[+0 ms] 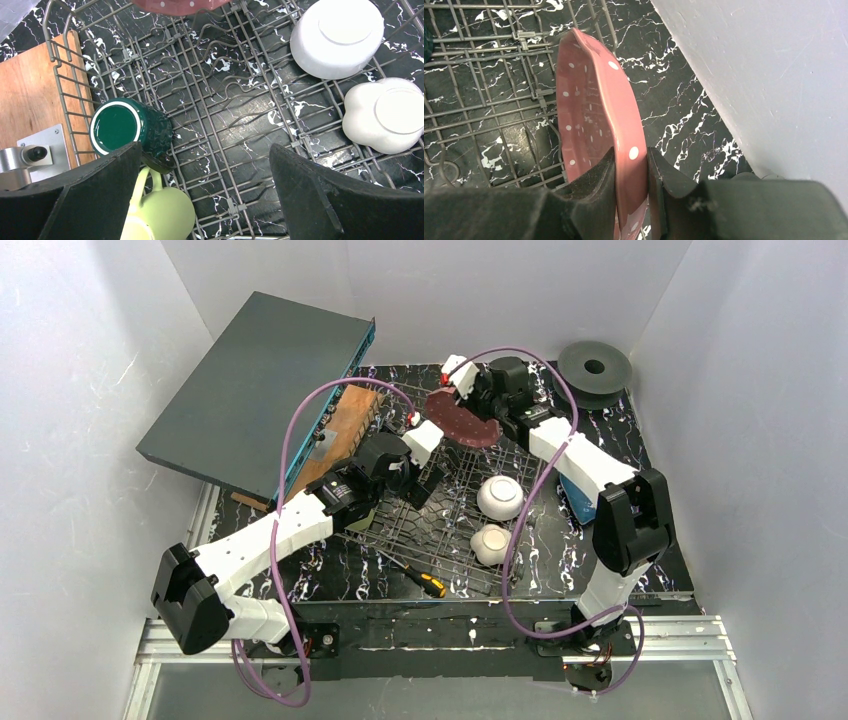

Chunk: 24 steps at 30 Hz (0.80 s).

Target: Load the mixed dishes into the dish rack

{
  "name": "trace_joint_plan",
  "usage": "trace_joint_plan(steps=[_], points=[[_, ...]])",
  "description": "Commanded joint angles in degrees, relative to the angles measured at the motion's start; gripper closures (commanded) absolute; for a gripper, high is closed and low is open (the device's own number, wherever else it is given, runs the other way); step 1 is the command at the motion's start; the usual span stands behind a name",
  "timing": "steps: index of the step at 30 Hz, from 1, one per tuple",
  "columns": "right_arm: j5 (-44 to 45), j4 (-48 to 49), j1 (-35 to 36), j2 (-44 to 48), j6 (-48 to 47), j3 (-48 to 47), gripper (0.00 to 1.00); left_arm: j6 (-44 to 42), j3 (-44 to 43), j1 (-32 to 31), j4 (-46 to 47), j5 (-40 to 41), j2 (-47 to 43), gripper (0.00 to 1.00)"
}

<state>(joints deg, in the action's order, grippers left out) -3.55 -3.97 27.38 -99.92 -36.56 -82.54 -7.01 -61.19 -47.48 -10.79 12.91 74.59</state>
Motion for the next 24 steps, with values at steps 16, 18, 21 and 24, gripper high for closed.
trace_joint_plan(steps=[16, 18, 21, 24], points=[[9.3, 10.6, 3.8, 1.0, -6.9, 3.6, 0.56, 0.1, -0.2, -0.3, -0.2, 1.0, -1.1, 0.01], [9.9, 12.0, 3.9, 1.3, -6.0, 4.2, 0.49, 0.0, -0.2, -0.3, -0.2, 1.0, -1.2, 0.01], [10.1, 12.3, 3.9, 1.7, -4.6, 3.9, 0.40, 0.0, -0.2, -0.3, -0.2, 0.8, -1.2, 0.01], [9.8, 10.9, 4.0, 1.9, -3.0, 2.7, 0.35, 0.0, -0.2, -0.3, -0.2, 0.9, -1.3, 0.01]])
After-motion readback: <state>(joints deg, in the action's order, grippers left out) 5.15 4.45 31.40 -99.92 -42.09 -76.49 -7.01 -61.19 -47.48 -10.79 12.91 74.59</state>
